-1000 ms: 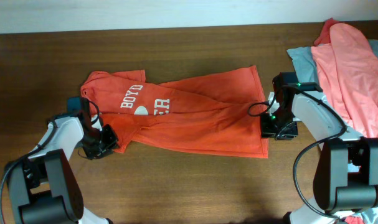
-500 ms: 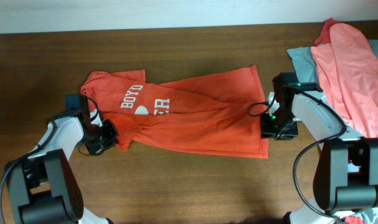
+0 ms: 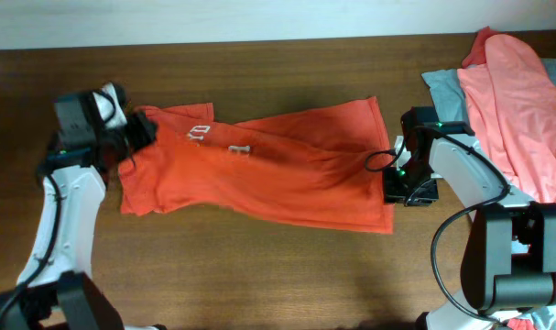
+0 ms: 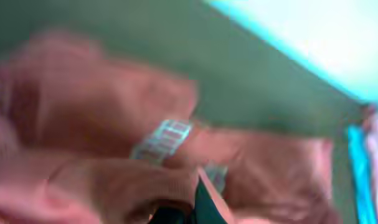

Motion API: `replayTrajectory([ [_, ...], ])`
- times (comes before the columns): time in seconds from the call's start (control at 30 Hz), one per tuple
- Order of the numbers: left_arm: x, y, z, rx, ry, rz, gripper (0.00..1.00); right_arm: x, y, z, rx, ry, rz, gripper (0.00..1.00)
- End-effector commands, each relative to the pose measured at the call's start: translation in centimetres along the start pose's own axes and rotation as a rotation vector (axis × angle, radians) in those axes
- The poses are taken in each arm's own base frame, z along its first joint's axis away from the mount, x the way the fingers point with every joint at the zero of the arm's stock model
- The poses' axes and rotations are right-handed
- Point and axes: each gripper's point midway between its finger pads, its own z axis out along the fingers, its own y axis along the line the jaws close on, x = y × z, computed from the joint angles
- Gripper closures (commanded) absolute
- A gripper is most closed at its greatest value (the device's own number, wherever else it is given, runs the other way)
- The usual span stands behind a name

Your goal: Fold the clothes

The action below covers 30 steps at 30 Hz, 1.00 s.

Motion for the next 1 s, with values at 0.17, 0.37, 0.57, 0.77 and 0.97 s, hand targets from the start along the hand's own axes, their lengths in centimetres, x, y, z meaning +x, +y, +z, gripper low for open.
replayTrajectory([
  [0.17,1.0,-2.7,2.7,-0.009,0.013,0.078,0.84,0.2,-0.5,0.2,0.015,0.009,0.011,0.53],
  [0.37,3.7,-0.6,5.0,-0.077,0.119,0.045,0.57,0.2,-0.5,0.2,0.015,0.010,0.011,0.53],
  [0.57,7.2,4.3,3.4,-0.332,0.249,0.059,0.57,0.1,-0.5,0.2,0.015,0.009,0.011,0.53],
  [0.77,8.5,9.2,1.6,-0.614,0.299,0.086,0.55,0.2,-0.5,0.2,0.015,0.009,0.012,0.53],
  [0.97,11.2,11.6,4.4,-0.645,0.399,0.072,0.57,0.2,-0.5,0.2,0.016,0.009,0.011,0.52],
])
